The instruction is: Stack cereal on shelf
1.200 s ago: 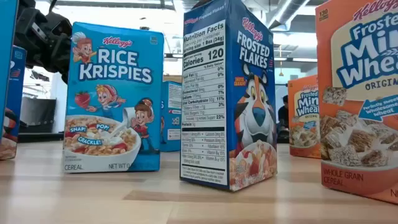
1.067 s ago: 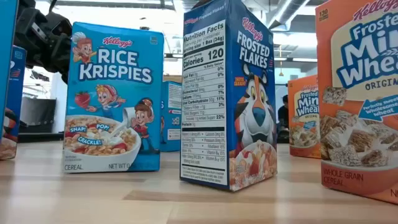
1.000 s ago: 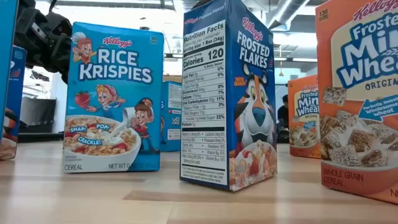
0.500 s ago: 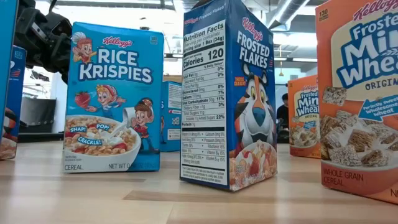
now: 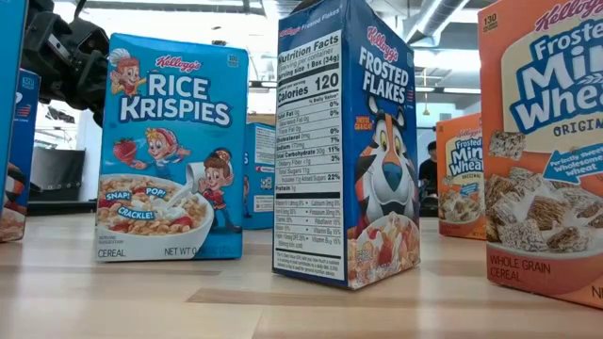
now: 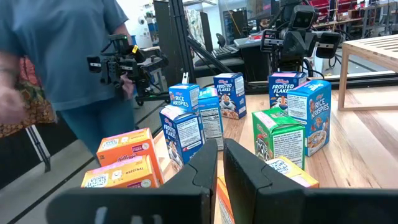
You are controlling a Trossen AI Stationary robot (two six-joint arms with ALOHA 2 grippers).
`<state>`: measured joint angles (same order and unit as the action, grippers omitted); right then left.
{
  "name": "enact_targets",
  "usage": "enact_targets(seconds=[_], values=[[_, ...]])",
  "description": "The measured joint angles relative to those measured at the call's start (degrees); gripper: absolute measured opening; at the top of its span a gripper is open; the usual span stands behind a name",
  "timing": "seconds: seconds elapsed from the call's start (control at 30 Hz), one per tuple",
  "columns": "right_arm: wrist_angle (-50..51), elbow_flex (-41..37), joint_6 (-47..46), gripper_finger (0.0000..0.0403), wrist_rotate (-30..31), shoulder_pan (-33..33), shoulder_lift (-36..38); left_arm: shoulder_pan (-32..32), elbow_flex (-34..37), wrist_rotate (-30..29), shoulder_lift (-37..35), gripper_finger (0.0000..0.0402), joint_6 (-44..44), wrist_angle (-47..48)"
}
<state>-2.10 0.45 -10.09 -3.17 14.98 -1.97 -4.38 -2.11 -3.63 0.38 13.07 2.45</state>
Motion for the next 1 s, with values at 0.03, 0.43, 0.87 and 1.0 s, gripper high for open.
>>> enact_targets(seconds=[0.03,0.43,0.87,1.0], values=[[-0.01,0.0,0.0,0.0055,0.01,0.0,0.01,0.0,0.0,-0.01,-0.02,0.0,0.01,-0.01],[-0.01,0.0,0.0,0.0055,0.01,0.0,0.02,-0.05,1.15,-2.96,-0.12,0.0,12.24,-6.18],[1.67,0.28,28.0,0.0055,1.59,-1.66,-0.01,-0.07,1.14,-13.95,0.09,0.0,49.36,-9.67],[1.71,0.32,29.51,0.0055,1.6,-1.64,-0.01,-0.07,1.13,-20.97,0.11,0.0,55.28,-9.42]])
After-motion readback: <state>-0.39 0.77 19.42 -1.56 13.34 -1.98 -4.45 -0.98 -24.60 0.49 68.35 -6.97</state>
